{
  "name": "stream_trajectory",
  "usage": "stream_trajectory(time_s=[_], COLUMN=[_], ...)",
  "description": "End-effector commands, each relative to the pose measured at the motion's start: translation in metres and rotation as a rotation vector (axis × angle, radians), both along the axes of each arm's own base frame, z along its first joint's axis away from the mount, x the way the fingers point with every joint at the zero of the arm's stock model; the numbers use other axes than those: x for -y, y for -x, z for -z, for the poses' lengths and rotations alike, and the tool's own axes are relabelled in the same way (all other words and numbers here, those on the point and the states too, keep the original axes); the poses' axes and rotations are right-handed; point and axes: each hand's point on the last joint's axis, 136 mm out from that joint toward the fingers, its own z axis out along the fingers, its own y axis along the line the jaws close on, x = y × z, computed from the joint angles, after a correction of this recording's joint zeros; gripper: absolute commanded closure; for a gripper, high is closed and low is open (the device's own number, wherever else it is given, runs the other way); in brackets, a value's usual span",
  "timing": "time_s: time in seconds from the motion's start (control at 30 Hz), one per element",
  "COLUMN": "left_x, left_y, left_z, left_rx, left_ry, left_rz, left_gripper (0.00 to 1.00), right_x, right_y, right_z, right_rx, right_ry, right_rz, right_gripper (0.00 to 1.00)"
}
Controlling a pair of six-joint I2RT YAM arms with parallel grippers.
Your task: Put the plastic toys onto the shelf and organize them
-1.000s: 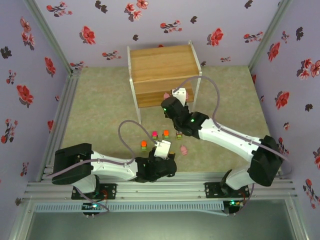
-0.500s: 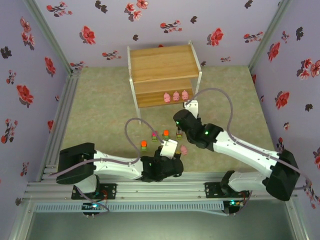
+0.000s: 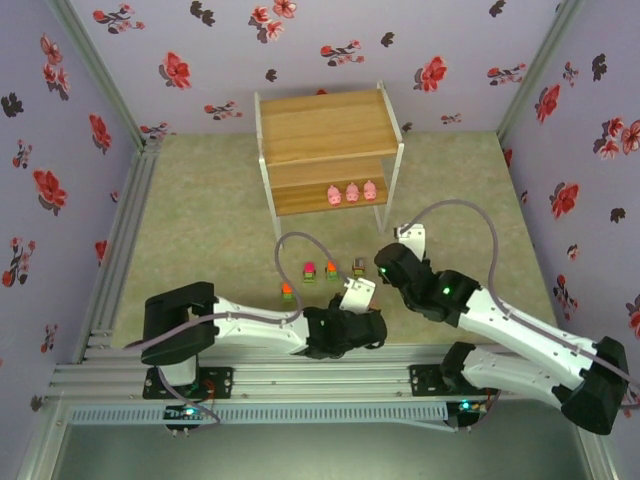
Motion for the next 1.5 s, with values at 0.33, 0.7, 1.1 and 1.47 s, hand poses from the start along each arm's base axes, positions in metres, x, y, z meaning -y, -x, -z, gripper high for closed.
stream_trajectory(time_s=[0.33,0.7,1.1,1.47], left_x=[0.017,0.022,0.020,0.022], left_y=[-0.008,-0.006,-0.014,-0.021], left_z=[0.021,0.034,0.046,0.056], left_rx=[-0.167,-0.200,-0.225,-0.241], left_ry=[-0.045,-0.079,-0.132,-0.158], left_rz=[-0.049,-0.070,-0.134,-0.166], left_gripper=[0.44,0.45,0.43,0.43], right_x=[0.055,0.064,0.069,0.071], right_y=[0.023,0.025,0.027,0.027], right_z=[0.008,0.018,0.023,0.025], right_rx=[-0.039,-0.057,-0.058,-0.062], right_ry=[-0.006,-0.014,-0.019,-0.019], right_rz=[0.106,0.127,0.132,0.135], right_gripper=[0.50,0.50,0.49,0.48])
